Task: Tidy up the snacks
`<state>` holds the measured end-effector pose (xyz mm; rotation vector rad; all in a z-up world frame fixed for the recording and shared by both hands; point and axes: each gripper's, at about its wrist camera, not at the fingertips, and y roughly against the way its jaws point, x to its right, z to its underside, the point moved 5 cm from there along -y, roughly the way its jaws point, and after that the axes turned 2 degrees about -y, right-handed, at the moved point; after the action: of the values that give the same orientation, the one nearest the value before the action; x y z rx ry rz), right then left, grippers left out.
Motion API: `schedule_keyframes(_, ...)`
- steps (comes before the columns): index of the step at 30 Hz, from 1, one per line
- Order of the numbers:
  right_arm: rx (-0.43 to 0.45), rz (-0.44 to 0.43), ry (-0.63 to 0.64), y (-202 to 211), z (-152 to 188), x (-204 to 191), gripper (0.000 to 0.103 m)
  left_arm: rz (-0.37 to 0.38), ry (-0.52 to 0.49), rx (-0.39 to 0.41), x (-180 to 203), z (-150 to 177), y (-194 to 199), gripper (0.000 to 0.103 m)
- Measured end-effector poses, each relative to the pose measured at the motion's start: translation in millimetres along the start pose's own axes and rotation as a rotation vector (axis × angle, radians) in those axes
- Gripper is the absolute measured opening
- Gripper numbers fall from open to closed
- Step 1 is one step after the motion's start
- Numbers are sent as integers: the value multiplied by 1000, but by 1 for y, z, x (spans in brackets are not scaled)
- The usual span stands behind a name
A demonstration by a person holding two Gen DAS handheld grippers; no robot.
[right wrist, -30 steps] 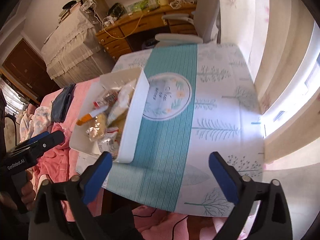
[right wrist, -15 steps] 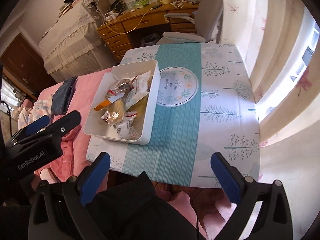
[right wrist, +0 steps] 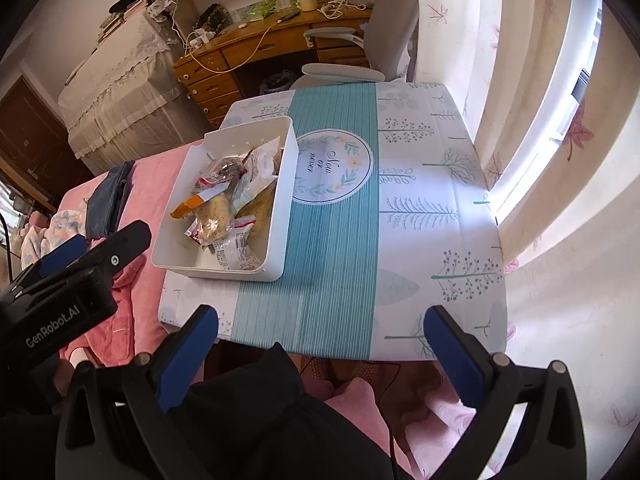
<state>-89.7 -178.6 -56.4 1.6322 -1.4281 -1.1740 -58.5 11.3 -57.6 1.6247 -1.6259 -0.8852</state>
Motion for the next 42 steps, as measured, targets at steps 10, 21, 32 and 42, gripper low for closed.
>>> schedule_keyframes(10,-20,1,-21,-1,5,3,103,24,-29,-13,8,2,-3,102)
schedule_keyframes(21,-20,1,-35,-1,5,7,103,30,-49,-18,13,0,-4,102)
schedule_keyframes(32,-24,0,-32,-2,5,8,103,29,-46,-18,13,-1,-5,102)
schedule_keyframes(42,-30,-1,-37,-6,4,12,103,28,-49,-23,14,-3,-6,102)
